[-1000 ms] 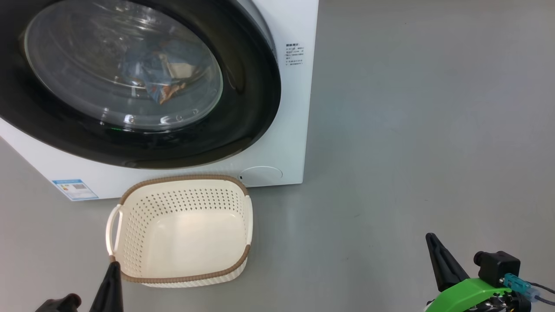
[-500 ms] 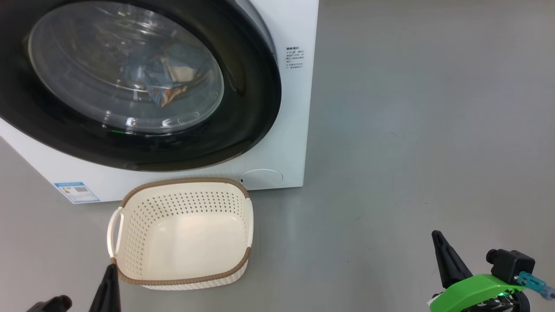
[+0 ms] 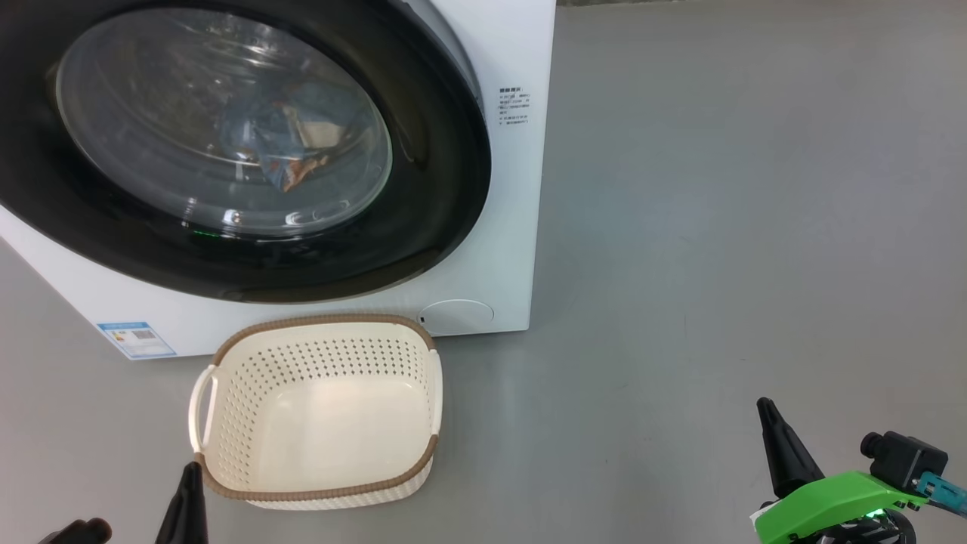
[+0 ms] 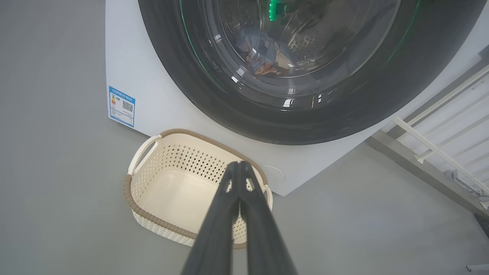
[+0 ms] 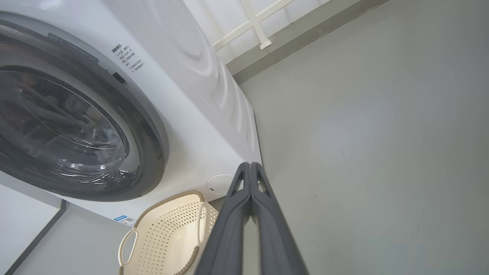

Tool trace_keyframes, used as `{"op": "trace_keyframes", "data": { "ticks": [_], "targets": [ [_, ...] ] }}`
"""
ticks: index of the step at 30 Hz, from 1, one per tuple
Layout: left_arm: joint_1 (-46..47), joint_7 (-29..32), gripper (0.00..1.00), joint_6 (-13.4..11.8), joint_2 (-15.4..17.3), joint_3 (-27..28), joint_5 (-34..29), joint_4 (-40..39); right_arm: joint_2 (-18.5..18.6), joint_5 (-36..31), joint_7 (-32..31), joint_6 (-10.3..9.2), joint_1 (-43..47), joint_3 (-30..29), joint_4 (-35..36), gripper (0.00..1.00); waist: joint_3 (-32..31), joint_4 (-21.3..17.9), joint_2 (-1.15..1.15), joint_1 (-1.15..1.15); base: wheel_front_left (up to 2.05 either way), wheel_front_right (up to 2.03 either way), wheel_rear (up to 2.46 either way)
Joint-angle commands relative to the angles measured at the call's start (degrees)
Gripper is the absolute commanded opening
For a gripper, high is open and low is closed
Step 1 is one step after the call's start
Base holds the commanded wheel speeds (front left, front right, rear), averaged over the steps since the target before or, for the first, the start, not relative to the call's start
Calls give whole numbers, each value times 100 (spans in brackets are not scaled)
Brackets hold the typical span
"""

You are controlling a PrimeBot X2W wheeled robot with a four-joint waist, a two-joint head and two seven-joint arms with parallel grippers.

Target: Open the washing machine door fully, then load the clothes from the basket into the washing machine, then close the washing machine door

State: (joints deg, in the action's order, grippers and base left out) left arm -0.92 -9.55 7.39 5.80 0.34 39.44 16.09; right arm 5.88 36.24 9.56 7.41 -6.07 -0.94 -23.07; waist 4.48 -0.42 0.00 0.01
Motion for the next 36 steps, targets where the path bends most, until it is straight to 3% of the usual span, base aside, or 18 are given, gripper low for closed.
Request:
{"op": "trace_keyframes", "data": {
  "ticks": [1,36],
  "targets": [
    [214,36,0,3,60,102,155,-131,34,176,-47,2,-89,-21,171,0,-7,1,0,-1,0,0,0],
    [407,636,0,5,-66,290,2162,-159,-97,2286,-657,4,-59,-233,457,0,-172,17,0,-1,0,0,0]
  ]
}}
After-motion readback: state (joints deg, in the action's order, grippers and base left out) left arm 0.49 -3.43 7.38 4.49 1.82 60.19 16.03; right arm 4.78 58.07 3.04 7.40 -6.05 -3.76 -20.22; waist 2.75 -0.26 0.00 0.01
